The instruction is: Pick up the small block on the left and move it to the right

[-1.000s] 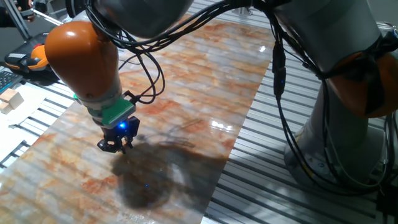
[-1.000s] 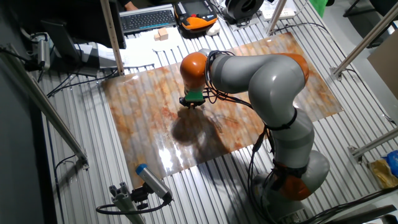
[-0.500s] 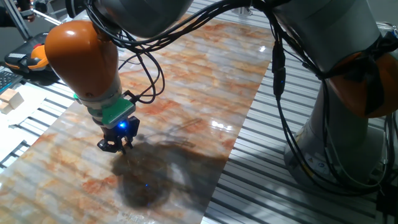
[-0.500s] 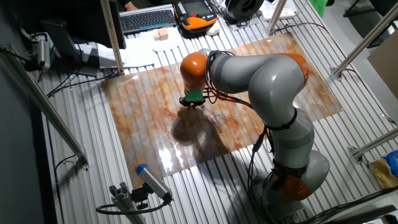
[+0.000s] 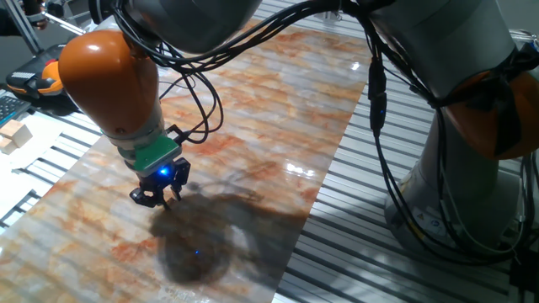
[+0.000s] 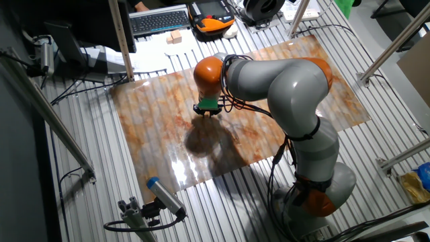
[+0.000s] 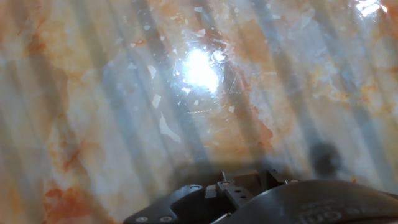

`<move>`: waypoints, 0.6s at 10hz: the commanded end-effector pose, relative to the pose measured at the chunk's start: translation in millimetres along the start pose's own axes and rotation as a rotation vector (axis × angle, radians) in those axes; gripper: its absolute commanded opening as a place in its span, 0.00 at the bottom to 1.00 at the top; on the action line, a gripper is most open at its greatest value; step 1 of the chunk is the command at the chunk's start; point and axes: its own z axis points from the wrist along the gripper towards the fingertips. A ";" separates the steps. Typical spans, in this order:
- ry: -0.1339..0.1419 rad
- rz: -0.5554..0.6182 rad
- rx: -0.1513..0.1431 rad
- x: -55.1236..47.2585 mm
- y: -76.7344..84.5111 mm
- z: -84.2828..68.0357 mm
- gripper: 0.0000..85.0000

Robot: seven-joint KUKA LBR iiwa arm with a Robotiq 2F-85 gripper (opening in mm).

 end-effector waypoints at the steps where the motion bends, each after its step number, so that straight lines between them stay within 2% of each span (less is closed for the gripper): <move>1: 0.000 0.001 -0.002 -0.1 -0.1 0.1 0.40; 6: 0.006 0.010 -0.014 -2.8 -1.7 -9.0 0.40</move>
